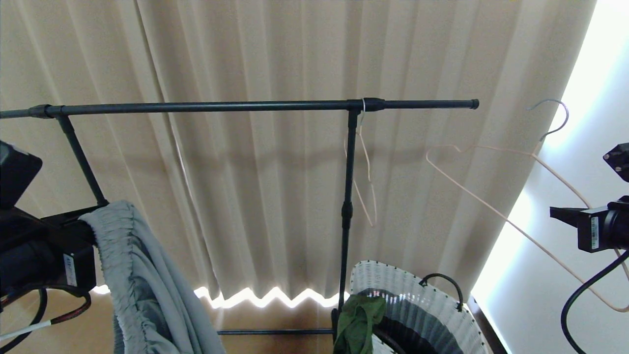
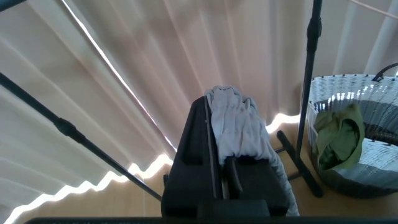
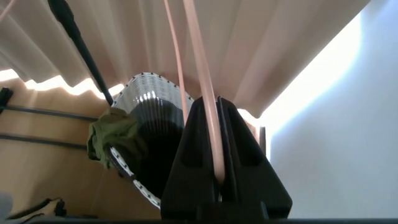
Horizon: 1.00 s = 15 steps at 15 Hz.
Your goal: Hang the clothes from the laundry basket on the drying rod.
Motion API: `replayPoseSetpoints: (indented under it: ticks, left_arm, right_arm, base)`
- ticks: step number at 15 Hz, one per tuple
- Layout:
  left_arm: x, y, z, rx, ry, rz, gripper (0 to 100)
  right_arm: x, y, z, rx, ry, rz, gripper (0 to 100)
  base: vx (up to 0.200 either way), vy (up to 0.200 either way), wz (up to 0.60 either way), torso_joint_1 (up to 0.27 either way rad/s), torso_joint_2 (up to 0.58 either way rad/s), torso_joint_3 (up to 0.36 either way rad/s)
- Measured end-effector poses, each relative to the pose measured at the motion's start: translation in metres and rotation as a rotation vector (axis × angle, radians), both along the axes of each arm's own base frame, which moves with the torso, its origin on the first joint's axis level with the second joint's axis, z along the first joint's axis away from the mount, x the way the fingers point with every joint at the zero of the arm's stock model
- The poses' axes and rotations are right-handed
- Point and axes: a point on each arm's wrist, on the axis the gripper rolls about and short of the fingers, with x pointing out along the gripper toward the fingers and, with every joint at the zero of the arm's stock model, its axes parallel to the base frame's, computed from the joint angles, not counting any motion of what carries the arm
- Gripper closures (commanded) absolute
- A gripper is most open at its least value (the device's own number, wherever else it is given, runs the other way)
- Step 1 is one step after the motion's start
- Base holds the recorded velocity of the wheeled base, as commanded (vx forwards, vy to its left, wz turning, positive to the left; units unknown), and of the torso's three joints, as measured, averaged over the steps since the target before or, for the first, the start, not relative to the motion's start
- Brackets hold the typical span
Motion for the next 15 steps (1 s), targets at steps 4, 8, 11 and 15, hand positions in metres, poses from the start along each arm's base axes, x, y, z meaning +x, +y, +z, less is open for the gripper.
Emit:
replayPoseSetpoints:
  ticks: [4,8,11,15]
  left_arm:
    - [0.0,0.0,0.0,0.0,0.001,-0.001,100]
    - [0.001,0.0,-0.001,0.002,0.004,0.0,100]
    - [0.001,0.0,-0.003,0.005,0.012,0.0,100]
    - [0.002,-0.001,-0.003,0.006,0.015,-0.001,100]
  right_arm:
    - [-0.003,0.0,0.003,-0.001,-0.014,0.0,100]
    - [-0.005,0.0,0.005,0.004,-0.026,-0.003,100]
    - [-0.01,0.001,0.011,0.036,-0.054,-0.017,100]
    - [-0.025,0.003,0.024,0.049,-0.12,-0.009,100]
  base:
    - [0.0,0.2,0.0,0.0,0.0,0.002]
    - [0.0,0.2,0.0,0.004,0.0,0.005]
    - [0.0,0.2,0.0,0.005,0.0,0.002]
    - [0.0,0.2,0.0,0.004,0.0,0.002]
